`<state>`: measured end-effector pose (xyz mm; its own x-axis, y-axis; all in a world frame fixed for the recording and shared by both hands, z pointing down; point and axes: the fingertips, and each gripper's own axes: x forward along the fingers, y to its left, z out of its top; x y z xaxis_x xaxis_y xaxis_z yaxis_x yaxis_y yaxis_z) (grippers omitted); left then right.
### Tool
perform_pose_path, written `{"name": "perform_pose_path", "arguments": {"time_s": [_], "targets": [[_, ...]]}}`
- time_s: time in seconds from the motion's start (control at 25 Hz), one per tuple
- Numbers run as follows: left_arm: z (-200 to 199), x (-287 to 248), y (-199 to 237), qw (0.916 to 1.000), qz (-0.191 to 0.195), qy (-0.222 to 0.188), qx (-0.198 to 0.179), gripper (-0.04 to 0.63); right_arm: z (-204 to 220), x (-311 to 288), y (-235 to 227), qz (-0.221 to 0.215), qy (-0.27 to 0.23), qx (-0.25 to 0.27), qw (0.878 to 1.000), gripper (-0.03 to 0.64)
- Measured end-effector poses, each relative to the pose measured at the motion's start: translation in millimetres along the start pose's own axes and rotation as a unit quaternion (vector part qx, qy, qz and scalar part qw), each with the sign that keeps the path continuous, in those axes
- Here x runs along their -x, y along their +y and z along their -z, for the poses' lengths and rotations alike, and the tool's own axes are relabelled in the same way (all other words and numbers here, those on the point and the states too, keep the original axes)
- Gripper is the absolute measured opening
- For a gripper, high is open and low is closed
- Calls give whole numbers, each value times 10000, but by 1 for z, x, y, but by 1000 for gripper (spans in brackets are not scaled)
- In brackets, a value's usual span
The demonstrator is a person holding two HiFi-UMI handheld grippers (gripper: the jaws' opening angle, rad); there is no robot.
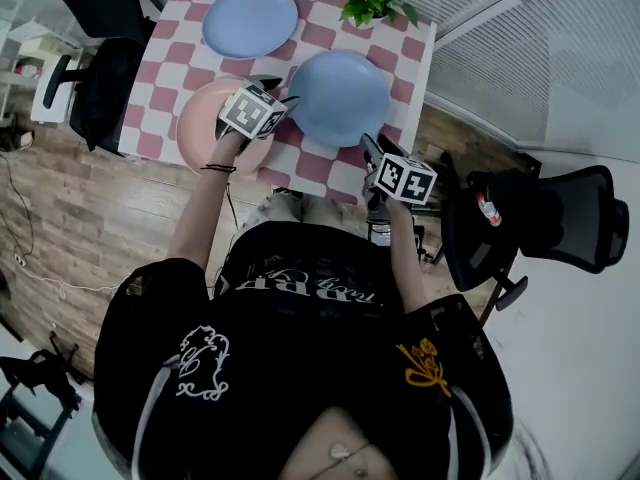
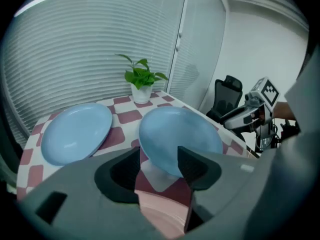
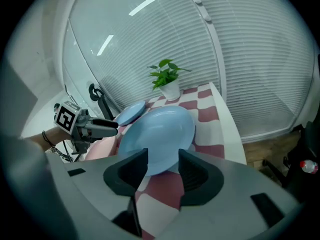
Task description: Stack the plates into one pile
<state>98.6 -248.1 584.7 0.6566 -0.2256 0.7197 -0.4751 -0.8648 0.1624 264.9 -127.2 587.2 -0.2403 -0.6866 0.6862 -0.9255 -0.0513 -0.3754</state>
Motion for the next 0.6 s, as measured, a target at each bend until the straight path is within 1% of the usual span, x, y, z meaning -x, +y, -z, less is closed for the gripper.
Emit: {"name": "perform_pose_path", "arguments": {"time_s": [0.16,0.24,0.32,0.4,0.48,0.52,0.6], "targets": [[7,-31,9,9988,6,481,30,230,8,-16,-20,29,222,-319,9992,155],[14,-41,12,9973,-68,729,44,230,11,-22,-23,-36,300,-410,9987,155],[22,-48,17,9956,-183,906,135,229,14,-28,-24,-108,387,-456,9982,155],[23,-50,21,9949,-234,946,256,225,17,-35,-25,-107,464,-473,9977,155],[21,-51,20,9950,-210,955,214,211,19,-38,-27,-98,521,-448,9976,152],[19,-51,18,9952,-208,944,158,165,19,-38,-28,-133,549,-445,9974,152],[18,-51,16,9952,-283,930,139,149,19,-36,-29,-224,623,-467,9967,141]]}}
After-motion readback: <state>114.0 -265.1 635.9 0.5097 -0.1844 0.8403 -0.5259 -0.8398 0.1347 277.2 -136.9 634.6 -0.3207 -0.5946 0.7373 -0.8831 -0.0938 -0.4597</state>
